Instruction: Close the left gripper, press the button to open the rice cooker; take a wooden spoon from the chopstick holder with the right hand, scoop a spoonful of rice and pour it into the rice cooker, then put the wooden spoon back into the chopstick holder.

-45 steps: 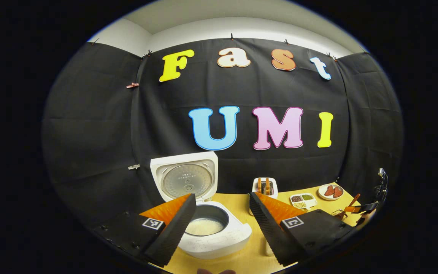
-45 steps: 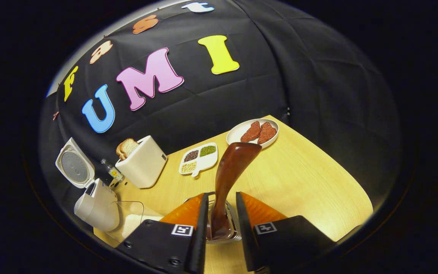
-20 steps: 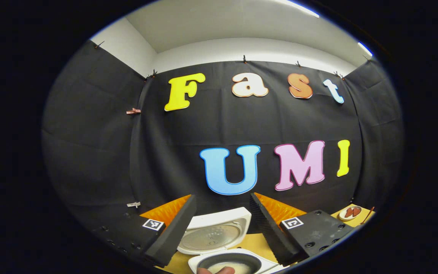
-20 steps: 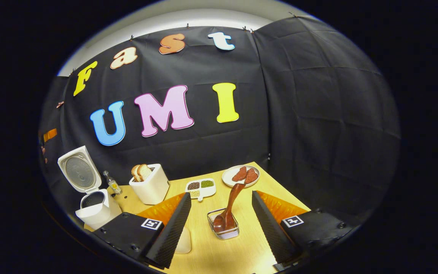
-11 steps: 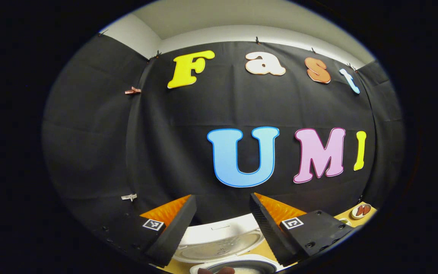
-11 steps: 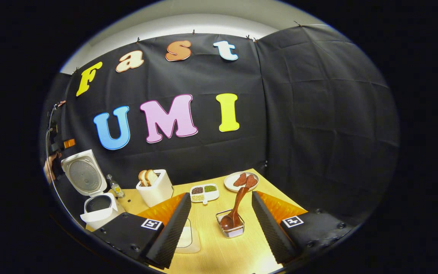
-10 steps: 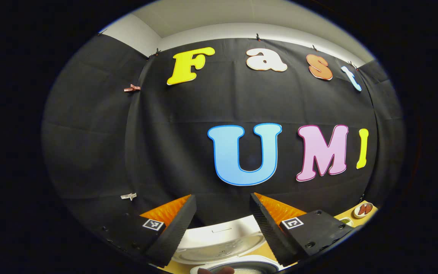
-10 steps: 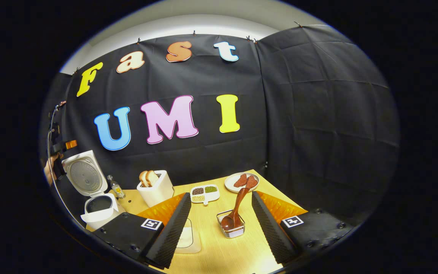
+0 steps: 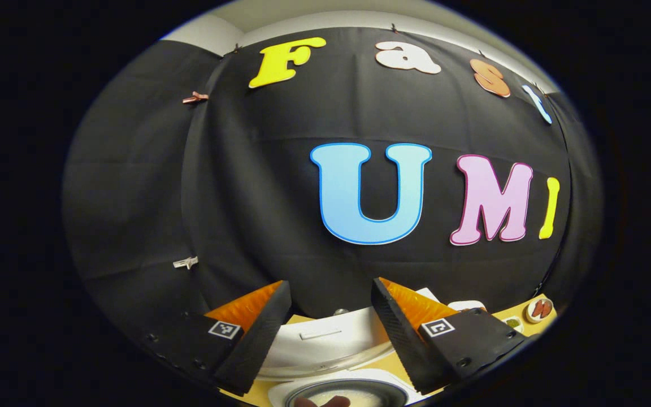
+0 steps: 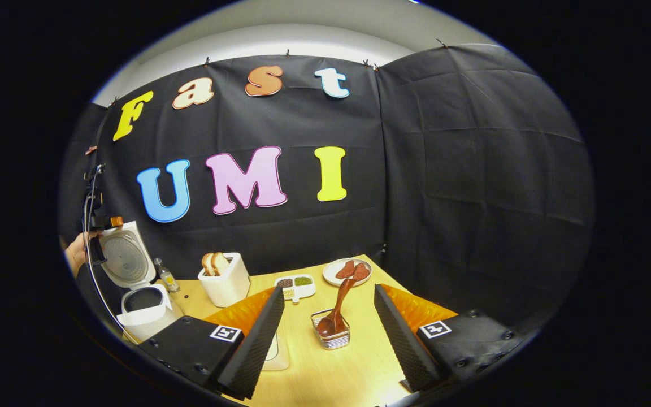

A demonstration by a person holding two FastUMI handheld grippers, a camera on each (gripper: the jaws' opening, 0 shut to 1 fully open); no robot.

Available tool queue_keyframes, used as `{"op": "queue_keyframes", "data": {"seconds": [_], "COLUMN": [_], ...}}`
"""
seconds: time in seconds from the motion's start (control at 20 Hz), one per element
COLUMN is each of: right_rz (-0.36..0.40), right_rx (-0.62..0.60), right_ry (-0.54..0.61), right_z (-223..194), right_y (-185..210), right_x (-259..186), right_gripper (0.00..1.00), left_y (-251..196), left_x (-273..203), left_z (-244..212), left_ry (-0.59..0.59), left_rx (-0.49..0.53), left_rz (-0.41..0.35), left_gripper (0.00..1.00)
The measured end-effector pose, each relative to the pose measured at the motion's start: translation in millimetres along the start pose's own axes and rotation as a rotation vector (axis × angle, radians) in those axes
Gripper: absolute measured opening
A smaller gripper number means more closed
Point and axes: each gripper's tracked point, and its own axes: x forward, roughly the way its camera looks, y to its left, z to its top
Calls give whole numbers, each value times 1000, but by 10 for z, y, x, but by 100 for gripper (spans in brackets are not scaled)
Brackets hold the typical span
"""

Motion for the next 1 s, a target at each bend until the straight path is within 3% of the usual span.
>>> {"op": "queue_keyframes", "data": {"seconds": [0.45,0.65,1.0], "right_rz": [90,136,137], "right_rx": [-36,-44,-31], "right_ry": [-11,-14,-6], "right_z": [172,226,170], "right_y": [154,216,50], "right_x": [25,71,-8], "right_gripper": [98,98,98], "left_y": [-424,-457,-637], "left_x": [-916,-1241,-1531], "left_z": [-554,-895,-1588], "left_ry": [103,128,246], "left_rx": [-40,-7,-77], "left_rz": [-15,37,37], "left_gripper": [100,100,100]}}
